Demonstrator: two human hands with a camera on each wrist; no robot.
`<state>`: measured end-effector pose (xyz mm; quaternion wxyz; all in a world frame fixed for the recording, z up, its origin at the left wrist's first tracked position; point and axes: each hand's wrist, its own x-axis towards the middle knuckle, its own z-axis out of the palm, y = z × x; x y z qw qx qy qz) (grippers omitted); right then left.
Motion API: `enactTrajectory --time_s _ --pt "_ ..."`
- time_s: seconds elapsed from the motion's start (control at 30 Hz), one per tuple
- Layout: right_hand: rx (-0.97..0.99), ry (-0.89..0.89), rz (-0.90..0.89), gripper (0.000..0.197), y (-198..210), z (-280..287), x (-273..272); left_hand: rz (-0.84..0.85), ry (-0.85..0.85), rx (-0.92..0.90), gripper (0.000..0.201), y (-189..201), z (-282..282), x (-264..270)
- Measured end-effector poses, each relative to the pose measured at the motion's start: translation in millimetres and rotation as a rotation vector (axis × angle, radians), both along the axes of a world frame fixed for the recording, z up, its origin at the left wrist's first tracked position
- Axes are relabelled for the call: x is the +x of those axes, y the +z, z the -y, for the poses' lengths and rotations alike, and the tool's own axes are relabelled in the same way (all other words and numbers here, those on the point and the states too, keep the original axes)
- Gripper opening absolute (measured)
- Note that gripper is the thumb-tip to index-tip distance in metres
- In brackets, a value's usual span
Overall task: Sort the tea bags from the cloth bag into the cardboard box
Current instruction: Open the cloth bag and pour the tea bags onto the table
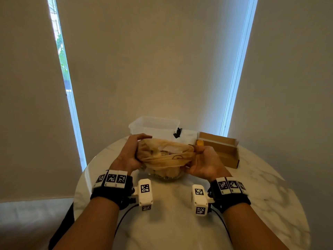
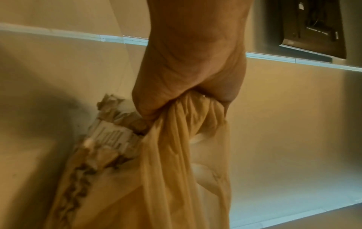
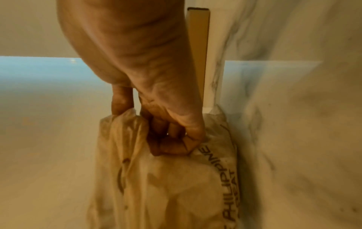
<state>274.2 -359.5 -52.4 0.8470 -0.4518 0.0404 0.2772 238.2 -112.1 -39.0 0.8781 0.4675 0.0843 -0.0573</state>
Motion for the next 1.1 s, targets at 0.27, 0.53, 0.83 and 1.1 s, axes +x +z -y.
enactTrajectory --time_s 0.27,0.53,0.83,1.1 --pt "-0.031 -0.206 0.028 0.013 18.6 5.2 11.3 0.088 0.048 -0.157 0.040 -16.1 -1.2 5.9" --pt "0.040 -0.326 -0.132 0.019 12.3 -0.9 13.1 -0.027 0.054 -0.334 0.031 -26.4 15.5 17.2" --pt "0.063 -0.272 0.020 0.032 -11.7 -1.3 21.2 0.036 -0.035 0.101 0.050 -26.3 15.2 15.6" --pt "-0.744 -0.208 0.484 0.030 -5.5 -15.5 13.7 0.067 0.206 0.862 0.047 -19.6 9.0 27.4"
